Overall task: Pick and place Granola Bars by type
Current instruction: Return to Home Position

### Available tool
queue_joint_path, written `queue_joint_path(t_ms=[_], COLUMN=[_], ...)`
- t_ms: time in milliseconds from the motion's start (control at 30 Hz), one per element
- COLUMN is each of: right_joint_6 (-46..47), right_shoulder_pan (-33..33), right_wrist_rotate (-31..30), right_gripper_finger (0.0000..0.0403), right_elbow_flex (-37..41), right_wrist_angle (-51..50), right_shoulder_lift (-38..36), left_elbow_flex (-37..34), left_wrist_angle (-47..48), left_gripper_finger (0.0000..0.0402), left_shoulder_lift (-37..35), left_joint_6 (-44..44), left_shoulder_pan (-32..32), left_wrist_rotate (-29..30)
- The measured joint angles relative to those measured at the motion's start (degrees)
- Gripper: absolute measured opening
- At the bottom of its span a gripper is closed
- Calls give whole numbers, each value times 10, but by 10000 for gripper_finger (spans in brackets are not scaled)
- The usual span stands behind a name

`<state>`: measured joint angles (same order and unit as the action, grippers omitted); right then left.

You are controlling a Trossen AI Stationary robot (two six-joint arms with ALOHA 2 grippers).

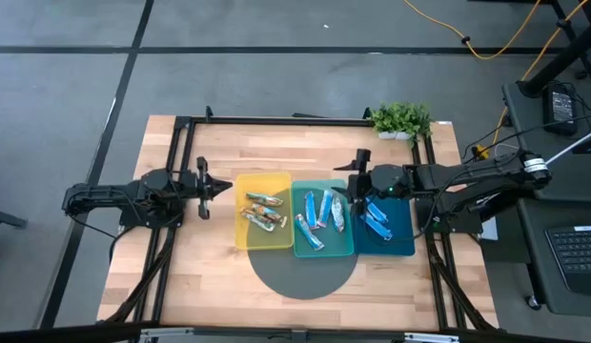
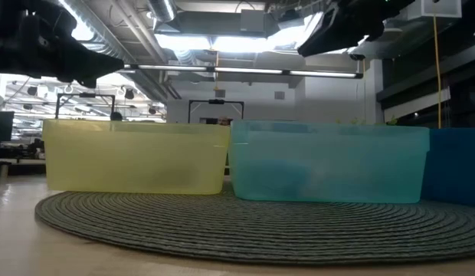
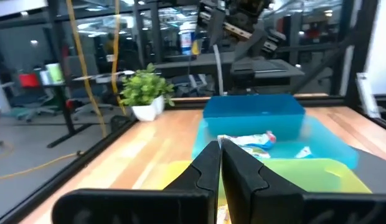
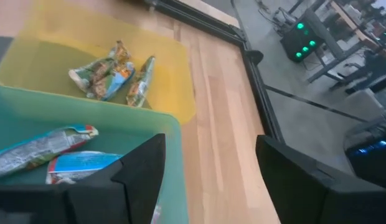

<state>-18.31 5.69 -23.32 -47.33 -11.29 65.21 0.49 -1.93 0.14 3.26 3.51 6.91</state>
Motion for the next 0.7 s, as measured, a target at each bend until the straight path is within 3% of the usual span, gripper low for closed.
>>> queue_joint_path(t_ms=[167, 333, 467, 600, 700], right_joint_6=[-1, -14, -25, -28, -21], right_shoulder_pan=[0, -2, -21, -49, -65], right_wrist_rotate=[10, 12, 75, 85, 84], right_gripper_finger=[251, 251, 251, 251, 251], right_elbow_flex=[0, 0, 0, 11, 69], right_wrist_angle=[25, 57, 78, 83, 128], right_shoulder_lift=[0, 0, -10, -43, -100], left_elbow_flex=[0, 0, 0, 0, 0], left_wrist_angle=[8, 10, 9, 8, 8], left_gripper_finger=[8, 8, 8, 8, 8], left_shoulder_lift=[0, 0, 0, 0, 0], left_joint_6=[5, 5, 5, 5, 5], left_shoulder_pan=[0, 0, 0, 0, 0], left_wrist_rotate=[-52, -54, -53, -51, -51])
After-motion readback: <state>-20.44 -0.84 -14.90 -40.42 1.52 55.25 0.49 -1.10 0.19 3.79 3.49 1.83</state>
